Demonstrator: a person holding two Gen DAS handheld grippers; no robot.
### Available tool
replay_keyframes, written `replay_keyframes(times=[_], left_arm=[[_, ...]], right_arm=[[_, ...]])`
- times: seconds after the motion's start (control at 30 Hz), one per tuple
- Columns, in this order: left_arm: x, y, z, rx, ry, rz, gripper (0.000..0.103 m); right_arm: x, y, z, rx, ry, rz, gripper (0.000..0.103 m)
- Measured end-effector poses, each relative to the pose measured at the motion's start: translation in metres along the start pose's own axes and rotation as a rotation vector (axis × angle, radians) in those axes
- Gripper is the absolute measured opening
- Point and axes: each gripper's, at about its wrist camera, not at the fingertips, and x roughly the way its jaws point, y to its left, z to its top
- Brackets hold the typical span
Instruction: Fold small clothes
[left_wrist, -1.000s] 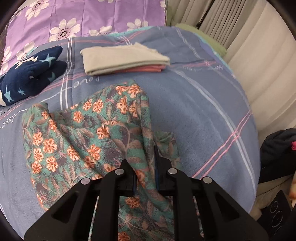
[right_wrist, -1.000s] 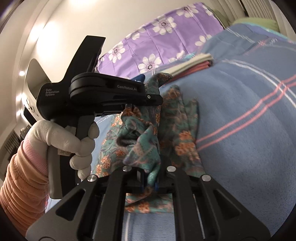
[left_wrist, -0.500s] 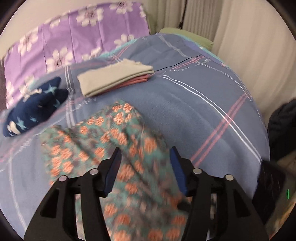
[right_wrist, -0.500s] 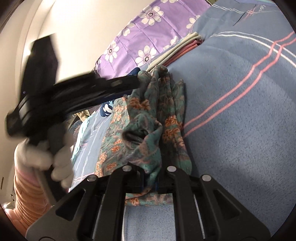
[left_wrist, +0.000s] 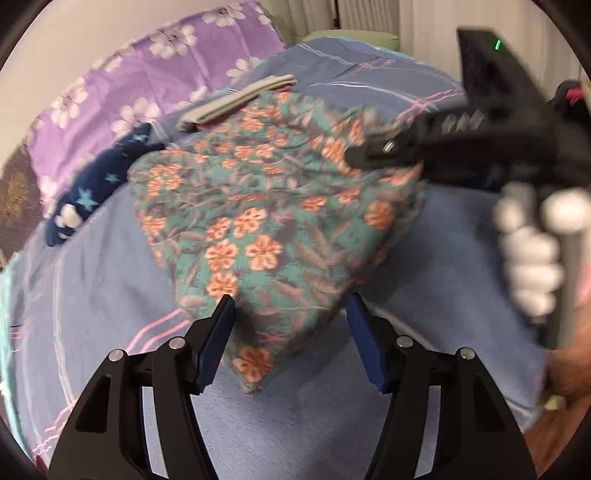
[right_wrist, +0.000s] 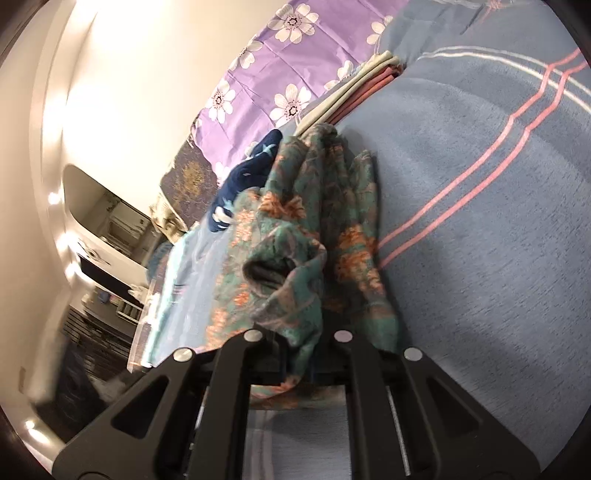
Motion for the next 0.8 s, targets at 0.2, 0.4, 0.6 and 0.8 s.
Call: replay_keyframes(times=[0.2,0.4,0.6,0.8], left_arm=[[-0.001,-0.011,-0.007,0.021,-0.058,0.032,0.063],[0.007,-0.011,-0.01,0.073,-0.072,0.12,0.064],[0.004,0.029,-0.023,-0.079,-0.045,0.114,0.038],[-0.002,0.041,-0.042,-0.103,-0.008,0.05,0.013]], right_arm=[[-0.011,0.009,0.002,0.072,0.0,0.095,0.009],[-0.021,-0.015,-0.005,0.129,0.006,-0.007,0.014],[-0.027,-0.032,-0.013,0.129,0.012,-0.086,0.013],[-0.025,-0.014,-0.013,0.038,-0.003,-0.14,0.012]])
